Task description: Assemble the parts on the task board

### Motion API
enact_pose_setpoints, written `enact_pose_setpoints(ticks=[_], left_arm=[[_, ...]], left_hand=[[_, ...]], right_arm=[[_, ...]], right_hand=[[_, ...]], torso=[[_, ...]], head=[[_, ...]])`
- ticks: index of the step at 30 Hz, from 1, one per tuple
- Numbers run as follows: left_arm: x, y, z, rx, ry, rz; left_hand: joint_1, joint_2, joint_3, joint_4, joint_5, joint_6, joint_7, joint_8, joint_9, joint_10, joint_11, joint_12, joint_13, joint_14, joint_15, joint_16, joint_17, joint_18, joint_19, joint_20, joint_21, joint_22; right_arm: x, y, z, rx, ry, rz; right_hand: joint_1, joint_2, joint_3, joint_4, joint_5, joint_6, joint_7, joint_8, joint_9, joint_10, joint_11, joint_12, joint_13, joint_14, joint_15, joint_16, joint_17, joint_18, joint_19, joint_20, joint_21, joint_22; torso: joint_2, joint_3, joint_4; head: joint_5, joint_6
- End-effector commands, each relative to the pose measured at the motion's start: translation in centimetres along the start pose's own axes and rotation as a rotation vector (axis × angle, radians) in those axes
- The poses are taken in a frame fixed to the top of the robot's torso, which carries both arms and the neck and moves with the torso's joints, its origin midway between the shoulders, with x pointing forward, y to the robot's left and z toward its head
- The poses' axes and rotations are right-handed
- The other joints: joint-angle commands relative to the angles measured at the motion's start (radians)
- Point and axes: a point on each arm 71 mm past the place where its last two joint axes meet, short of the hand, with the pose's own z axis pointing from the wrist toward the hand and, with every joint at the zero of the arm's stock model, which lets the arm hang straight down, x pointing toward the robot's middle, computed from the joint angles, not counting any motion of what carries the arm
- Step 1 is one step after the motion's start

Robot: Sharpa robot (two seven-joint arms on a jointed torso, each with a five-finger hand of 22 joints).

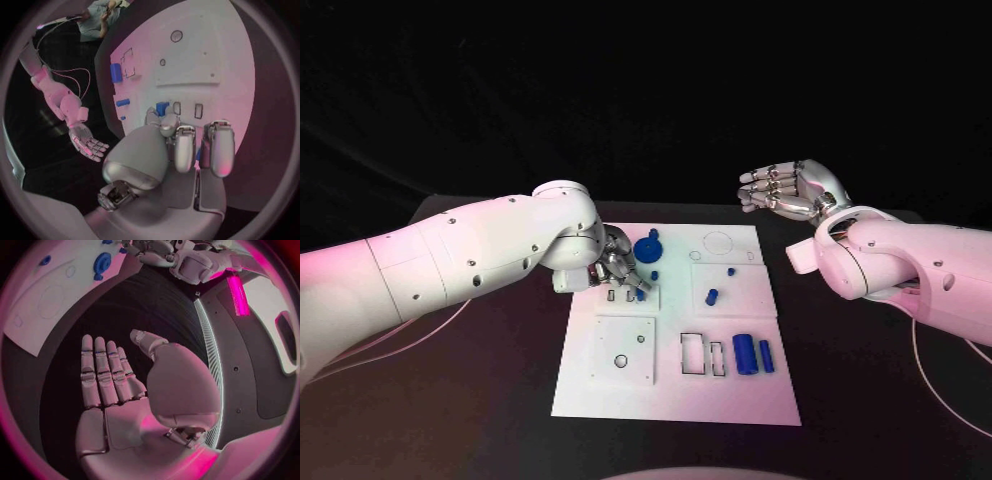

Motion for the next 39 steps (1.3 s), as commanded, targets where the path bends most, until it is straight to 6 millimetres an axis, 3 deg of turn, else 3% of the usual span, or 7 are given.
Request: enact_pose_setpoints(ticks=[1, 16, 20, 21, 25, 29, 39], left_arm=[[0.21, -0.24, 0.04, 0.003, 0.023, 0.011], [0.30, -0.27, 0.07, 0.008, 0.033, 0.003], [0.32, -0.24, 0.04, 0.017, 0.034, -0.018], [0.31, -0.22, 0.03, 0.019, 0.034, -0.025], [0.27, -0.16, 0.00, 0.030, 0.030, -0.050], [0.23, -0.08, -0.04, 0.039, 0.026, -0.072], [0.10, 0.35, -0.29, 0.056, 0.003, -0.110]], left_hand=[[0.025, -0.001, 0.015, 0.002, 0.015, 0.007, -0.005, -0.005, -0.003, 0.000, -0.004, 0.004, 0.000, 0.106, -0.010, 0.004, 0.263, -0.012, 0.024, -0.008, 0.006, 0.122], [0.141, -0.057, 0.152, 0.011, 0.133, 0.028, -0.017, -0.013, -0.007, -0.002, -0.016, -0.003, -0.004, 0.106, -0.021, 0.003, 0.263, -0.013, 0.026, -0.020, 0.008, 0.131], [0.103, -0.196, 0.421, 0.014, 0.254, 0.027, -0.008, 0.001, 0.011, 0.002, -0.012, -0.010, -0.007, 0.106, -0.015, 0.004, 0.263, -0.014, 0.028, -0.017, 0.008, 0.138], [0.044, -0.270, 0.578, 0.021, 0.295, 0.028, -0.001, 0.011, 0.021, 0.006, -0.013, -0.009, -0.007, 0.106, -0.009, 0.004, 0.263, -0.014, 0.029, -0.015, 0.008, 0.140], [-0.184, -0.443, 1.021, -0.048, 0.363, 0.042, 0.003, 0.079, 0.085, 0.038, -0.013, 0.011, 0.006, 0.106, -0.016, 0.003, 0.262, -0.015, 0.032, -0.014, 0.009, 0.148], [-0.281, -0.443, 1.110, -0.146, 0.404, 0.053, -0.010, 0.109, 0.117, 0.052, -0.015, 0.020, 0.017, 0.106, -0.020, 0.003, 0.262, -0.016, 0.035, -0.017, 0.011, 0.154], [-0.348, -0.441, 1.148, -0.212, 0.454, 0.069, -0.019, 0.124, 0.137, 0.067, -0.018, 0.029, 0.030, 0.105, -0.023, 0.002, 0.262, -0.017, 0.037, -0.022, 0.012, 0.158]], right_arm=[[0.20, 0.01, 0.00, -0.004, 0.015, -0.009], [0.26, -0.08, -0.02, -0.002, 0.019, -0.009], [0.29, -0.11, -0.03, -0.001, 0.021, -0.009], [0.29, -0.12, -0.03, -0.001, 0.021, -0.009], [0.27, -0.16, -0.04, 0.000, 0.021, -0.009], [0.26, -0.18, -0.06, 0.000, 0.022, -0.009], [0.19, -0.25, -0.11, 0.000, 0.021, -0.010]], right_hand=[[-0.008, 0.001, -0.005, 0.001, 0.005, -0.006, 0.005, -0.001, -0.001, -0.007, 0.001, -0.001, 0.000, -0.001, 0.003, -0.005, -0.002, 0.011, 0.001, 0.008, -0.007, -0.002], [-0.008, 0.002, -0.006, 0.001, 0.007, -0.005, 0.005, 0.000, -0.001, -0.005, 0.000, -0.001, 0.000, 0.001, 0.002, -0.004, -0.002, 0.012, 0.002, 0.008, -0.007, -0.004], [-0.008, 0.002, -0.006, 0.001, 0.007, -0.005, 0.005, 0.000, -0.001, -0.005, 0.000, -0.001, 0.000, 0.001, 0.002, -0.004, -0.002, 0.012, 0.002, 0.008, -0.007, -0.004], [-0.008, 0.002, -0.006, 0.001, 0.007, -0.005, 0.005, 0.000, -0.001, -0.005, 0.000, -0.001, 0.000, 0.001, 0.002, -0.004, -0.002, 0.012, 0.002, 0.008, -0.007, -0.004], [-0.008, 0.002, -0.006, 0.001, 0.007, -0.005, 0.005, 0.000, -0.001, -0.005, 0.000, -0.001, 0.000, 0.001, 0.002, -0.004, -0.002, 0.012, 0.002, 0.008, -0.007, -0.004], [-0.008, 0.002, -0.007, 0.001, 0.007, -0.005, 0.005, 0.000, -0.002, -0.005, 0.000, 0.000, 0.000, 0.002, 0.002, -0.004, -0.002, 0.012, 0.003, 0.008, -0.008, -0.005], [-0.009, 0.001, -0.008, 0.001, 0.008, -0.005, 0.005, 0.000, -0.002, -0.004, 0.000, 0.000, 0.000, 0.002, 0.002, -0.004, -0.002, 0.012, 0.003, 0.008, -0.008, -0.006]], torso=[[0.000, 0.0001, -0.0003], [-0.002, 0.0003, 0.0004], [-0.001, 0.0001, 0.0008], [-0.001, 0.0003, 0.0010], [-0.001, 0.0002, 0.0015], [0.000, -0.0003, 0.0001], [0.000, -0.0001, 0.0014]], head=[[0.005, -0.001], [0.008, 0.003], [0.010, 0.005], [0.010, 0.004], [0.011, 0.005], [0.014, 0.007], [0.014, 0.009]])
